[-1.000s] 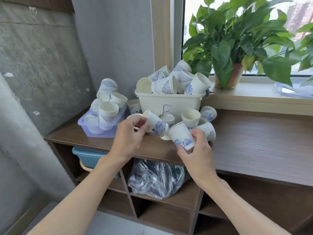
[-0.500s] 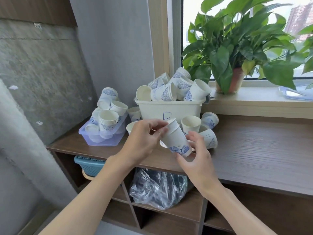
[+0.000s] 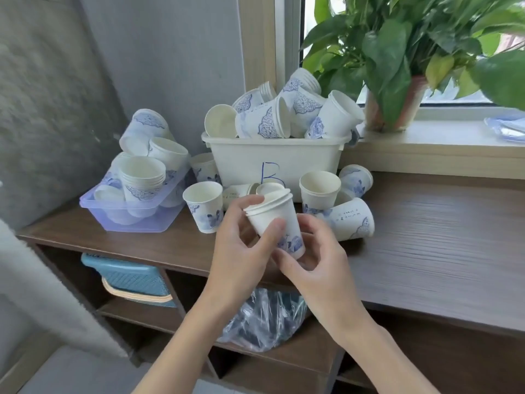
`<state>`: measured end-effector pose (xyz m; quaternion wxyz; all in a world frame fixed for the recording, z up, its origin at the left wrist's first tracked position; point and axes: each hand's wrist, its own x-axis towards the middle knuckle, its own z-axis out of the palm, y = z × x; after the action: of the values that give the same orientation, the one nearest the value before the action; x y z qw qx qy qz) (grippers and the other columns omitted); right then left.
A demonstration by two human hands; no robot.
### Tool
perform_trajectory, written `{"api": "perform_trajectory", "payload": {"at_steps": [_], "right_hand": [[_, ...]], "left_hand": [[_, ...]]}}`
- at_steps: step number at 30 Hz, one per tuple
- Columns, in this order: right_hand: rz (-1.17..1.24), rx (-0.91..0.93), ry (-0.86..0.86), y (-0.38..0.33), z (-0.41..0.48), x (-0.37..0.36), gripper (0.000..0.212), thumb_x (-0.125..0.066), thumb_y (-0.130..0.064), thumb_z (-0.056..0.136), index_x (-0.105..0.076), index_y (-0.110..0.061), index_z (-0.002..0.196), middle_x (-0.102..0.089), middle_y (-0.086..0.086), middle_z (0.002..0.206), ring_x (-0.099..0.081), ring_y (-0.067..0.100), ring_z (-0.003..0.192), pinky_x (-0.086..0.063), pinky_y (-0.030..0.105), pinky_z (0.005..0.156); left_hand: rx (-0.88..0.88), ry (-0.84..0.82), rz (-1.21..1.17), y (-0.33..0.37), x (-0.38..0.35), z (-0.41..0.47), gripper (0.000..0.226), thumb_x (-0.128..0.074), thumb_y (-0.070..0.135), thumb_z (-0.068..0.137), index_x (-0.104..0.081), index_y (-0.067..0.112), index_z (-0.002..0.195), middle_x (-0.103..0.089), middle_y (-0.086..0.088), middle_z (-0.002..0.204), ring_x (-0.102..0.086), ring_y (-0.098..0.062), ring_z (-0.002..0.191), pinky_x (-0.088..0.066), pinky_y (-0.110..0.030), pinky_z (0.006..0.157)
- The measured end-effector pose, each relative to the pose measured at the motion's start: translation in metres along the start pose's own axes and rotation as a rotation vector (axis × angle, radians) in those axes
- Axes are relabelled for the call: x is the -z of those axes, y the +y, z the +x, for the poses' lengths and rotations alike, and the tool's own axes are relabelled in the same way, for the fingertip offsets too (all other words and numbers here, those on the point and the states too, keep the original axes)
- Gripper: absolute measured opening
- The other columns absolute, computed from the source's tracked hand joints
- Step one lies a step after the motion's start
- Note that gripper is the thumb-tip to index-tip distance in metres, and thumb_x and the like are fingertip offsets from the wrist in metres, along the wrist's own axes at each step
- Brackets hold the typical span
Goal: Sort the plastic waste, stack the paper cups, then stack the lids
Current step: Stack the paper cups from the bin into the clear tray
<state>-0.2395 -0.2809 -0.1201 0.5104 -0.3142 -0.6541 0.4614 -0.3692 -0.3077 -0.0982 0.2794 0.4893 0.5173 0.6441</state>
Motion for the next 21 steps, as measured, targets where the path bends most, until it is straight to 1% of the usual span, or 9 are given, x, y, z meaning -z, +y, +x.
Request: {"api": "perform_trajectory", "payload": {"at_steps": [2,4,6,8,11,13,15,17,21], "right_hand": [[-0.129,0.039,0.021,-0.001,0.0,0.009,0.043,-0.075,-0.029,0.082,-0.058,-0.026,0.121,-0.064,-0.013,0.111,-0.061,0.005,0.105,-0.05,0.019,0.085],[-0.328,0.102,0.131,0.001,0.004,0.023,0.038,-0.069,-0.038,0.084,-0.06,-0.025,0.119,-0.057,-0.019,0.113,-0.053,0.004,0.107,-0.044,0.016,0.087],[-0.458,0.152,0.26,0.004,0.01,0.038,0.029,-0.068,-0.037,0.087,-0.063,-0.024,0.113,-0.055,-0.015,0.114,-0.047,0.005,0.107,-0.039,0.016,0.09],[-0.572,0.153,0.37,0.007,0.019,0.053,0.03,-0.067,-0.035,0.086,-0.063,-0.021,0.112,-0.053,-0.007,0.117,-0.042,0.011,0.11,-0.037,0.02,0.093],[-0.705,0.014,0.427,0.01,0.029,0.068,0.043,-0.067,-0.036,0.084,-0.058,-0.022,0.124,-0.049,0.0,0.123,-0.034,0.016,0.113,-0.034,0.032,0.096],[-0.67,-0.071,0.428,0.01,0.032,0.073,0.046,-0.064,-0.037,0.086,-0.053,-0.024,0.129,-0.052,0.0,0.122,-0.037,0.02,0.114,-0.036,0.037,0.097],[-0.569,-0.111,0.425,0.011,0.032,0.076,0.043,-0.063,-0.033,0.089,-0.051,-0.024,0.129,-0.06,-0.005,0.11,-0.047,0.02,0.11,-0.041,0.037,0.093],[-0.463,-0.144,0.437,0.011,0.032,0.078,0.041,-0.064,-0.026,0.09,-0.052,-0.022,0.129,-0.064,-0.012,0.095,-0.056,0.015,0.101,-0.042,0.03,0.084],[-0.285,-0.124,0.44,0.007,0.03,0.078,0.026,-0.062,-0.011,0.091,-0.062,-0.018,0.117,-0.07,-0.009,0.091,-0.065,0.001,0.087,-0.046,0.011,0.07]], "left_hand": [[-0.008,0.037,0.011,-0.005,0.003,0.001,0.041,-0.074,0.029,0.085,-0.056,0.034,0.121,-0.072,0.001,0.108,-0.069,-0.012,0.099,-0.056,-0.03,0.079],[0.0,0.037,0.038,-0.011,0.005,0.0,0.054,-0.075,0.03,0.084,-0.05,0.034,0.131,-0.07,0.002,0.114,-0.068,-0.01,0.101,-0.055,-0.028,0.08],[0.024,0.013,0.033,-0.016,0.007,-0.003,0.068,-0.074,0.03,0.079,-0.043,0.031,0.139,-0.069,0.005,0.119,-0.069,-0.008,0.105,-0.055,-0.025,0.083],[0.031,-0.001,0.061,-0.02,0.007,-0.005,0.071,-0.073,0.033,0.075,-0.041,0.03,0.138,-0.07,0.007,0.118,-0.069,-0.008,0.104,-0.055,-0.024,0.082],[0.011,-0.02,0.1,-0.024,0.006,-0.008,0.058,-0.076,0.031,0.073,-0.048,0.03,0.125,-0.072,0.008,0.109,-0.068,-0.005,0.099,-0.052,-0.015,0.075],[0.008,-0.034,0.118,-0.024,0.008,-0.008,0.049,-0.077,0.031,0.072,-0.054,0.031,0.116,-0.073,0.012,0.104,-0.069,-0.003,0.096,-0.052,-0.014,0.074],[-0.002,-0.036,0.12,-0.024,0.01,-0.008,0.047,-0.078,0.031,0.071,-0.058,0.032,0.113,-0.072,0.016,0.104,-0.069,-0.003,0.096,-0.052,-0.015,0.076],[-0.011,-0.029,0.119,-0.024,0.011,-0.008,0.05,-0.081,0.037,0.068,-0.06,0.035,0.113,-0.072,0.018,0.105,-0.069,-0.002,0.097,-0.053,-0.015,0.077],[-0.022,-0.028,0.146,-0.02,0.016,-0.008,0.052,-0.076,0.049,0.06,-0.062,0.041,0.11,-0.073,0.02,0.103,-0.069,0.001,0.094,-0.052,-0.014,0.076]]}}
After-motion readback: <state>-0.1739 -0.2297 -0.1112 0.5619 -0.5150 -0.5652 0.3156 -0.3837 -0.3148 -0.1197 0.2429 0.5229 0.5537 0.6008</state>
